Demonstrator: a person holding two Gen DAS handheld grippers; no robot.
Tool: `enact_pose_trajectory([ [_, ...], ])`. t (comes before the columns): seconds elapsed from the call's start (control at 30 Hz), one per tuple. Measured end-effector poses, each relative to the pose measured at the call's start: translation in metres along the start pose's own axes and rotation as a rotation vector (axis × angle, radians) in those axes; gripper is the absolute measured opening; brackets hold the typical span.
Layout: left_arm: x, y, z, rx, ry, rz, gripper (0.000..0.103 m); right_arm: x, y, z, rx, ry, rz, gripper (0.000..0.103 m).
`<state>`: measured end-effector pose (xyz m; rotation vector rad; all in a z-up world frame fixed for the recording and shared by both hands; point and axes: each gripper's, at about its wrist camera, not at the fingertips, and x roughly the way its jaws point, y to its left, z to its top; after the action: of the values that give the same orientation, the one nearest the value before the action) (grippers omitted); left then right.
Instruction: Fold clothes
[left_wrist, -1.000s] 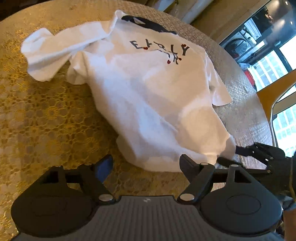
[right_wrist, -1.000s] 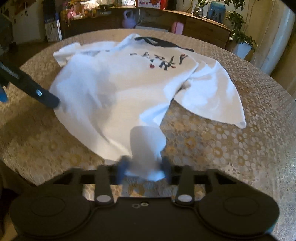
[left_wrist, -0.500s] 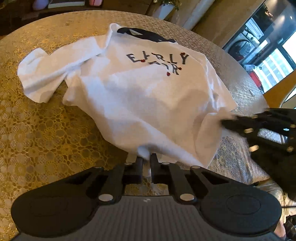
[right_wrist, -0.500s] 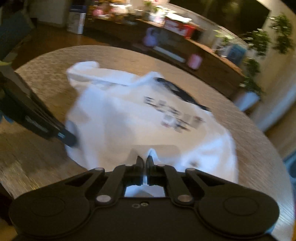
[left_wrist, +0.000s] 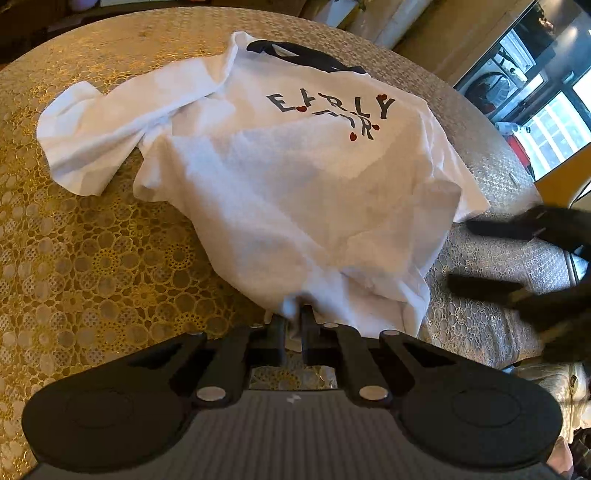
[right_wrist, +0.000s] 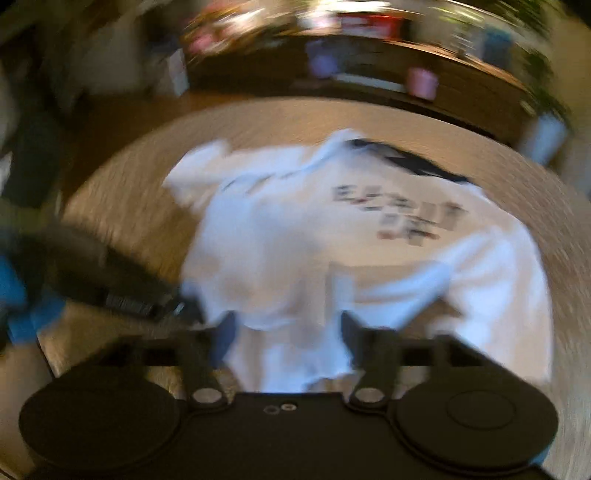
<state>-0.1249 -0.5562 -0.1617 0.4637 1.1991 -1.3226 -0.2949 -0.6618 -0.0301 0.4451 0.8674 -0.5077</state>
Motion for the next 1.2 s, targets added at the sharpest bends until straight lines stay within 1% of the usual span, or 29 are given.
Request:
enact_pose_trajectory([
  [0.07,0.000,0.000,0.000,-0.001,0.001,0.000,0.007,-0.010,-0.025,0.001,0.162,-0.002,0.026,0.103],
  [0.13,0.000,0.000,0.000,-0.001,0.002,0.001,0.007,-0.011,-0.043,-0.002,0.322,0.009,0.033,0.103],
  [0.2,0.000,0.000,0.000,0.001,0.003,0.001,0.007,-0.005,-0.052,-0.006,0.423,0.022,0.049,0.103],
  [0.23,0.000,0.000,0.000,0.000,0.003,0.000,0.007,0.000,-0.056,-0.009,0.469,0.028,0.057,0.103],
  [0.33,0.000,0.001,0.000,0.000,0.004,-0.003,0.007,0.011,-0.063,-0.016,0.546,0.047,0.049,0.103],
  [0.4,0.000,0.001,0.001,0.000,0.005,-0.006,0.007,0.018,-0.063,-0.021,0.561,0.061,0.072,0.103],
  [0.47,0.000,0.002,0.001,0.001,0.007,-0.009,0.007,0.023,-0.055,-0.023,0.504,0.062,0.074,0.103],
  [0.53,0.000,0.003,0.002,0.001,0.009,-0.011,0.007,0.028,-0.044,-0.023,0.417,0.064,0.018,0.103],
  [0.57,0.000,0.003,0.002,0.001,0.009,-0.012,0.007,0.031,-0.040,-0.022,0.394,0.072,0.002,0.103],
  [0.7,0.000,0.002,0.002,0.006,0.008,-0.010,0.007,0.046,-0.032,-0.021,0.357,0.074,-0.013,0.103],
  [0.8,0.000,0.003,0.002,0.011,0.008,-0.011,0.007,0.043,-0.027,-0.023,0.303,0.063,-0.026,0.103],
  [0.87,-0.001,0.002,0.001,0.021,0.005,-0.007,0.007,0.032,-0.025,-0.022,0.252,0.044,-0.051,0.103],
  [0.93,-0.002,0.001,0.000,0.032,0.002,0.001,0.007,0.015,-0.029,-0.022,0.209,0.021,-0.097,0.103],
  [1.03,-0.003,-0.001,-0.001,0.049,-0.001,0.013,0.007,-0.016,-0.044,-0.026,0.161,0.002,-0.206,0.103],
  [1.17,-0.004,0.000,0.000,0.058,0.005,0.019,0.006,-0.056,-0.070,-0.044,0.116,-0.002,-0.354,0.103],
  [1.2,-0.004,0.000,0.000,0.058,0.008,0.019,0.006,-0.056,-0.074,-0.052,0.102,0.019,-0.373,0.103],
])
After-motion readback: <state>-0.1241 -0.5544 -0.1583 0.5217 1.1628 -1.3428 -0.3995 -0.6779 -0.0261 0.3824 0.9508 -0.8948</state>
